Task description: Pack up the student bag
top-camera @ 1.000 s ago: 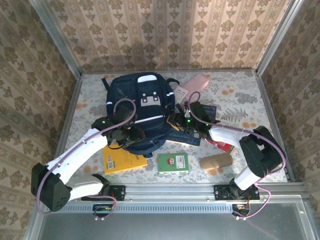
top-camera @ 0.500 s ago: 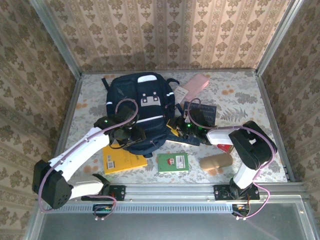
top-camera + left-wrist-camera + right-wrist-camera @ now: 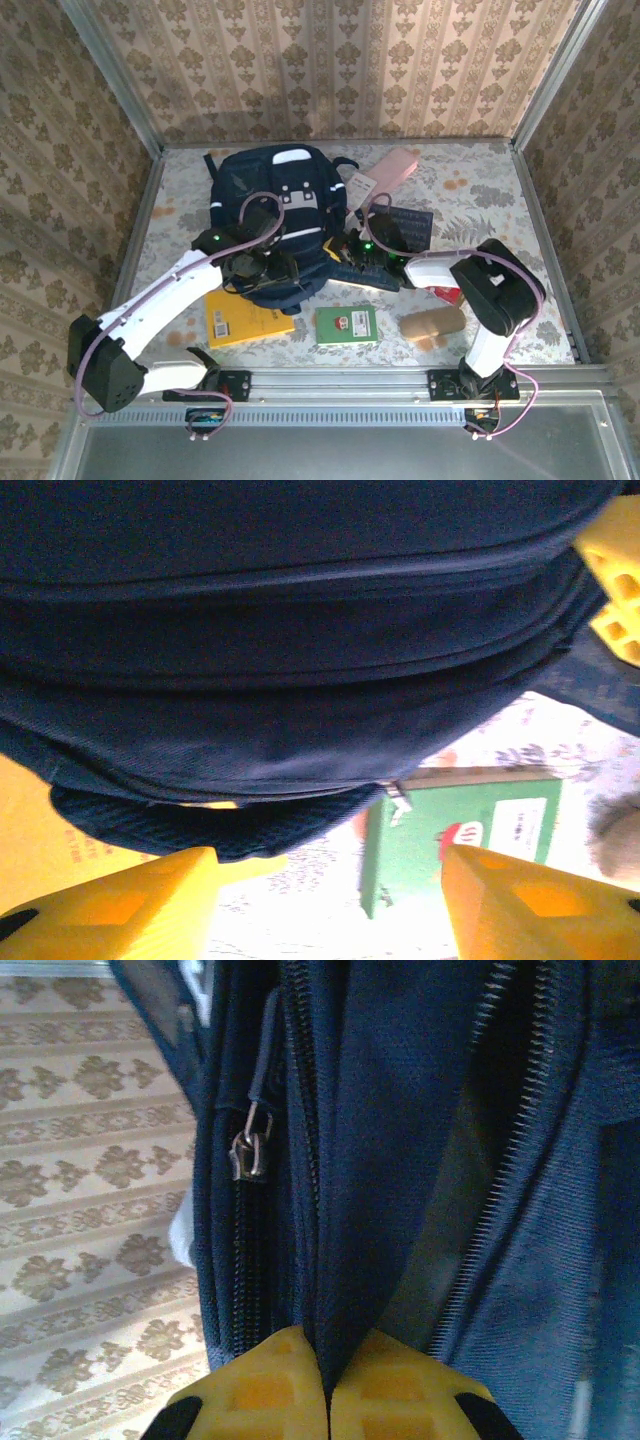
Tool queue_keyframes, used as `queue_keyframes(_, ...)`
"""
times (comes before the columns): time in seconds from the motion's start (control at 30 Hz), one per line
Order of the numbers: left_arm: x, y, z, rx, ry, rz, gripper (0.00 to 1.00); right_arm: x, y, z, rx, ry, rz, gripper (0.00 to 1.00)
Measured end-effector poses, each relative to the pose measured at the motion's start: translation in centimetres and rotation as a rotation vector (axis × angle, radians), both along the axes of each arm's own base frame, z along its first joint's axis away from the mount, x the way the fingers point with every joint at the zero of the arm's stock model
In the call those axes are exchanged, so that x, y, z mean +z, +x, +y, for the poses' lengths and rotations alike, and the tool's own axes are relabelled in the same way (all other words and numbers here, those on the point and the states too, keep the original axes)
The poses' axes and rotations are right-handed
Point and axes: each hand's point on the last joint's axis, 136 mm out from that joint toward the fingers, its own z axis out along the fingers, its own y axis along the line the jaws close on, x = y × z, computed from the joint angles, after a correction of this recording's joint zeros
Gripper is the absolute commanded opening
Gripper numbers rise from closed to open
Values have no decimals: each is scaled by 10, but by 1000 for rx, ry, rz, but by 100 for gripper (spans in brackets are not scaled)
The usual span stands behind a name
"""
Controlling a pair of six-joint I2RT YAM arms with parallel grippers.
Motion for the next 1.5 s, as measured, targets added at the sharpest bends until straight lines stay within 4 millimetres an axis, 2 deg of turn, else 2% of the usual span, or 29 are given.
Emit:
queue_keyframes(0.13,19,3,-2,-3,-6,-24,63,29,7,5,-44,31,-22,0)
queue_keyframes(0.37,17,-4,-5,15,6,-9,61,37,13,11,-106,22,27,0)
queue_keyframes(0.6,-12,-11,-7,12,36,-2,59,39,15,11,-151,23,62,0)
queue_keyframes(0.93,-45,5,-20,-10,85,15,58,40,16,13,-180,34,73,0)
queue_keyframes(1.07,-52,8,-23,-12,95,19,53,41,17,13,-190,45,82,0)
queue_keyframes(1.23,-60,13,-21,-4,133,18,35,42,17,14,-201,50,84,0)
queue_keyframes(1.3,-60,15,-18,3,146,6,31,43,18,14,-209,55,85,0)
queue_keyframes(1.5,-64,23,-15,5,185,-24,29,46,17,17,-216,66,76,0)
